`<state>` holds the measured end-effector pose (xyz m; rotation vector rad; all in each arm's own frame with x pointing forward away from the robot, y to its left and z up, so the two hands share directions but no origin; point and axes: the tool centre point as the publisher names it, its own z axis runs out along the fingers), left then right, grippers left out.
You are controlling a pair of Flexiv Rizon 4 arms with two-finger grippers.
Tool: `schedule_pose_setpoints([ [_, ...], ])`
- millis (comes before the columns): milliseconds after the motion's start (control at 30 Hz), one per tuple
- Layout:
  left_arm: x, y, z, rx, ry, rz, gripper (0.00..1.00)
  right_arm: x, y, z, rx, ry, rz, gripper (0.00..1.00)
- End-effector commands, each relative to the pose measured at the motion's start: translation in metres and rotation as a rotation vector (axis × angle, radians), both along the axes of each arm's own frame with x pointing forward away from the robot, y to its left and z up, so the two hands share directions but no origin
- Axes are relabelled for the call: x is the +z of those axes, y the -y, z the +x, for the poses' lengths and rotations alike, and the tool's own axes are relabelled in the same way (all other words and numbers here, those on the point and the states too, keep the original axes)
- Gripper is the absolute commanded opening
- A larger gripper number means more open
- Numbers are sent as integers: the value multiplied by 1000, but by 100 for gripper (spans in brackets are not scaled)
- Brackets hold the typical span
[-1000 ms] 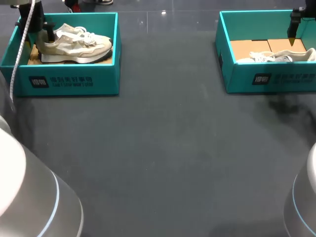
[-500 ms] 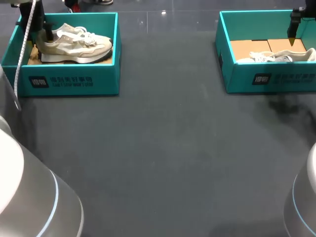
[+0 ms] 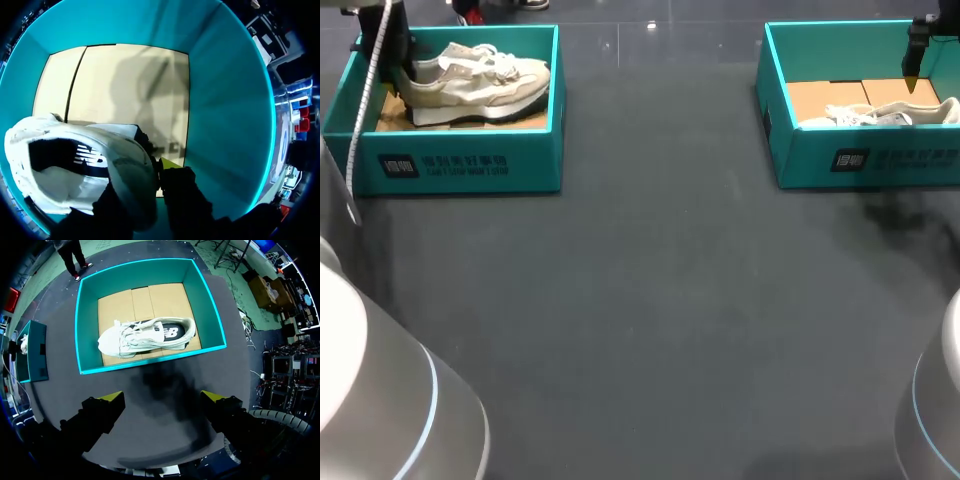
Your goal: Take the shoe out of the shoebox, open the shoe tongue, remove and reinsert the insole, then place the shoe into the shoebox
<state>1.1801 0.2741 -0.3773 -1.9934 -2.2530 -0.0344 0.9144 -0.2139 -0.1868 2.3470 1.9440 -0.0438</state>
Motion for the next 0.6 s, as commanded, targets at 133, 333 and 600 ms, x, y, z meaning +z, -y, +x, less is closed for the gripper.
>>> schedule_pose_setpoints([
  [133, 4, -2, -1, -3, 9, -9, 0, 0, 0, -1, 0, 1, 0, 100],
  [333, 6, -7, -1, -15, 24, -5, 0, 0, 0, -1, 0, 1, 0, 100],
  [600, 20, -12, -4, -20, 44, -28, 0, 0, 0, -1, 0, 1, 0, 100],
])
